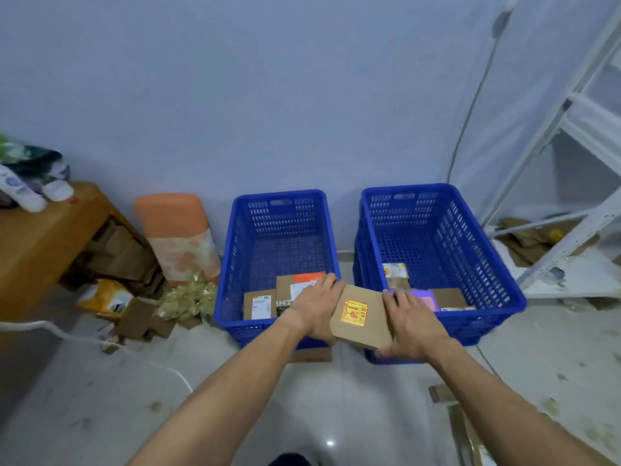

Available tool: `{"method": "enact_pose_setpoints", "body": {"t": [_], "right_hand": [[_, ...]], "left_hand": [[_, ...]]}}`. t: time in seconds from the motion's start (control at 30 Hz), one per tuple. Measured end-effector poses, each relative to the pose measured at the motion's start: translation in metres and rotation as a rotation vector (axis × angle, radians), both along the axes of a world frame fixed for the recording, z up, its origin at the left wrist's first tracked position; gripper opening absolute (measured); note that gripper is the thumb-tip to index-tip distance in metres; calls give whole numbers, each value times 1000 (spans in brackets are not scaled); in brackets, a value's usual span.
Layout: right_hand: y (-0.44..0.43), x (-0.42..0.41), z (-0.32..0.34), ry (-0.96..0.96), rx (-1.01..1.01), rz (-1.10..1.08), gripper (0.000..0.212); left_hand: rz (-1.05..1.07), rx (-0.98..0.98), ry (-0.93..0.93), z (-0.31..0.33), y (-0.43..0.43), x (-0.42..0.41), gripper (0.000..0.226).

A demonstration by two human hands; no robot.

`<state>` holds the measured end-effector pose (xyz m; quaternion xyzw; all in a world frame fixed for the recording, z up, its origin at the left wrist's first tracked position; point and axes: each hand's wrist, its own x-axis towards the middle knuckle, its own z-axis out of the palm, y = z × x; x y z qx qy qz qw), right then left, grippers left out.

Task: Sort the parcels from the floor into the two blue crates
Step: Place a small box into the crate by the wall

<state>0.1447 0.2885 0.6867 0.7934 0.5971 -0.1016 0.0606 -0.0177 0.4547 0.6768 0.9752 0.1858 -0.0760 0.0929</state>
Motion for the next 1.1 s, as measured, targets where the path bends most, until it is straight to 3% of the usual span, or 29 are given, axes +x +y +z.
{"method": "enact_pose_setpoints", "body": {"t": [0.23, 0.47, 0.6, 0.83, 1.1], "right_hand": [[93, -24, 20, -38, 7, 133, 116], [179, -20, 8, -67, -11, 287, 125], [218, -12, -11, -34, -9, 345, 125], [270, 6, -57, -9, -100, 486, 127], [303, 26, -123, 31, -187, 542, 123]], "left_hand": [[158, 3, -11, -1, 76, -41, 126], [286, 27, 12, -15, 133, -55, 127], [330, 73, 49, -27, 160, -53, 126], [534, -37, 155, -57, 174, -43, 118], [528, -140, 318, -104, 204, -27, 115]]}}
